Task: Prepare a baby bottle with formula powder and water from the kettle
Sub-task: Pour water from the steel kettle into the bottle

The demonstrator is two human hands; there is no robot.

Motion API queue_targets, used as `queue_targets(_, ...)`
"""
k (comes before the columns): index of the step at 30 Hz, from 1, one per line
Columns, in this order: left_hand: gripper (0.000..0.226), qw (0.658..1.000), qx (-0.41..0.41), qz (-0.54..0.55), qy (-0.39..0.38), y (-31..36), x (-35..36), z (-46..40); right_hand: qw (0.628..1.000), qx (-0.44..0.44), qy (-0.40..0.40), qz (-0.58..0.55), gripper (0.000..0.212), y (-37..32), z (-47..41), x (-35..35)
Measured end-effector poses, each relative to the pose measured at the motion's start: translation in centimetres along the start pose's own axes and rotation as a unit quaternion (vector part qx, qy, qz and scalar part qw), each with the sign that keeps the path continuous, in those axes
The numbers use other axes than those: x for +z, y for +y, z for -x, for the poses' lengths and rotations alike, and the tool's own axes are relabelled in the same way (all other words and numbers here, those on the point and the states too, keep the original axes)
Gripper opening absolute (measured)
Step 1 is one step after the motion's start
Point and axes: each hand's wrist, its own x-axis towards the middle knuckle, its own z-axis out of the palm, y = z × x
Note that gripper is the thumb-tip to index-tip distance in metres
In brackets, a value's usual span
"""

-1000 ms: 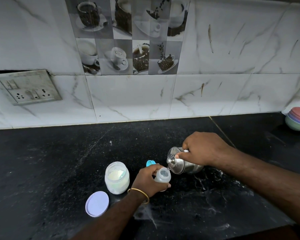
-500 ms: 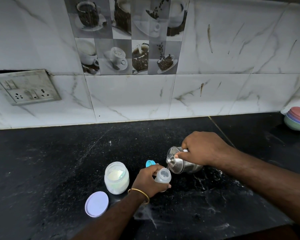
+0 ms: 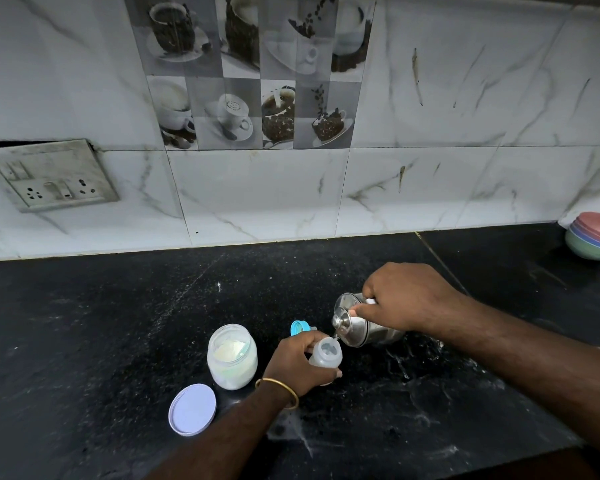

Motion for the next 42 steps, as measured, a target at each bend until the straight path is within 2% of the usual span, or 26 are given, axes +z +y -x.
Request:
queue_targets(3, 0.054, 1.0, 0.0, 0.0, 0.001, 0.0, -0.1, 0.0, 1.0, 0.004, -0.003, 0.005, 0.046, 0.1, 0.1, 0.0)
queue_targets(8, 0.055, 1.0, -0.001, -0.005, -0.002, 0.2, -0.3, 0.2, 1.0, 0.006, -0.005, -0.005, 0.034, 0.0, 0.2, 0.2)
queue_targets(20, 0.055, 1.0, -0.001, -0.005, -0.008, 0.1, -0.2, 0.2, 1.0, 0.016, -0.021, -0.013, 0.039, -0.1, 0.5, 1.1)
queue_targets(26, 0.053, 1.0, -0.003, 0.006, -0.007, 0.4, -0.3, 0.5, 0.998, 0.039, -0.022, -0.047, 0.05, 0.5, 0.8, 2.5)
queue_targets(32, 0.053, 1.0, -0.01, 0.015, -0.013, 0.4, -0.3, 0.6, 0.992, 0.064, -0.031, -0.106, 0.051, 1.0, 1.2, 3.7)
queue_targets(37, 0.052, 0.999, -0.024, 0.035, 0.0, 0.4, -0.3, 0.6, 0.962, 0.104, -0.03, -0.252, 0.057, 2.5, 1.5, 6.4)
queue_targets(42, 0.05, 0.998, -0.032, 0.047, 0.014, 0.7, -0.6, 0.7, 0.888, 0.154, -0.044, -0.43, 0.051, 3.7, 2.1, 9.9)
